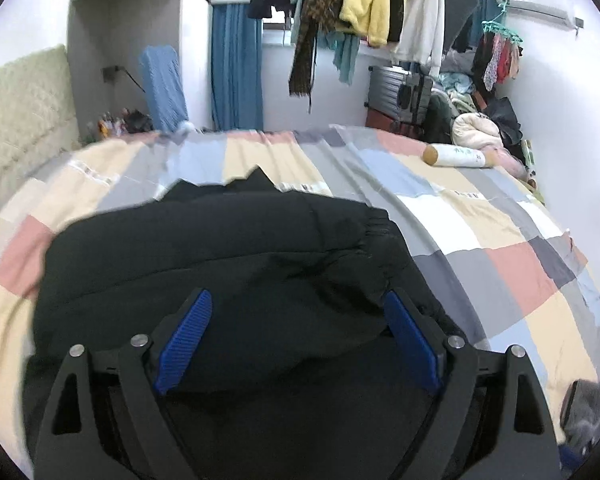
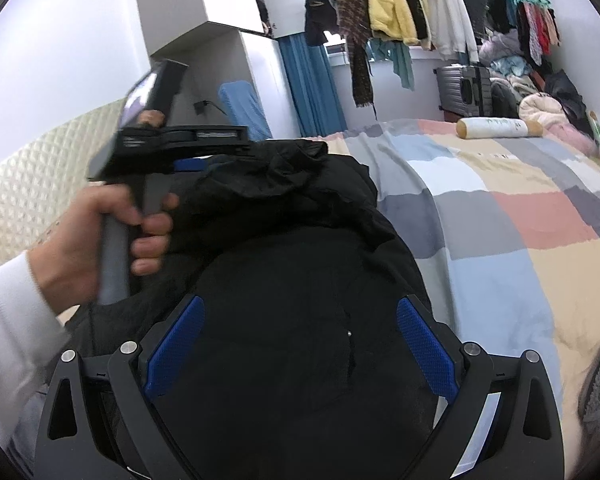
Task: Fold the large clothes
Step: 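Carry the sleeve across the jacket front with the left tool, then lower the sleeve onto the folded sleeve and open the left tool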
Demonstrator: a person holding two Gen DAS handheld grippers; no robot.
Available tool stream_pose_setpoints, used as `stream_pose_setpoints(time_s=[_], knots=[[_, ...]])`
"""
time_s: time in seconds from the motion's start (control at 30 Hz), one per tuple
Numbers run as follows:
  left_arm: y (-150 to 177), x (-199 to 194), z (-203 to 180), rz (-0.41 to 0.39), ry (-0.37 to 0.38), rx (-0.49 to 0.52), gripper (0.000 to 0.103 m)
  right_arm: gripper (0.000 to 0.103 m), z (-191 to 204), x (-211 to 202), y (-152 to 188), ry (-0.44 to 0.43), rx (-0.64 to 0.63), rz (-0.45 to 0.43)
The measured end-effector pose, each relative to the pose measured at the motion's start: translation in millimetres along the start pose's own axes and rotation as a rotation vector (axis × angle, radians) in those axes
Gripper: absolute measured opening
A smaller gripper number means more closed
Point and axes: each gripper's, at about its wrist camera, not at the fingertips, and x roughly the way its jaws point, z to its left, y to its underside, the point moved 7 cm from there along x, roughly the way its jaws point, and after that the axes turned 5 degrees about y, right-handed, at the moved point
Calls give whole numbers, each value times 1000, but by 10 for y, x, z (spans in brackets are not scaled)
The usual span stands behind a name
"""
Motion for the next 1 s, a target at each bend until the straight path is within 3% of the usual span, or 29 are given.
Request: stream_pose_setpoints(time_s=[0.13, 0.37, 0.67, 0.83, 1.0], knots=[[71, -412, 141, -33, -39, 43, 88, 98, 99, -24, -51, -12, -15, -28], [360, -980, 560, -104, -24, -14, 88, 98, 281, -37, -60, -13, -52, -39], [832, -1053, 1164, -101, -74, -22, 88, 97, 402, 38, -150, 20, -69, -61], [864, -941, 1565, -110, -103, -61, 89, 97, 452, 308, -276, 9, -63, -19], [805, -797, 1970, -116, -132, -105, 89, 97, 449, 698, -507, 58, -118, -18]])
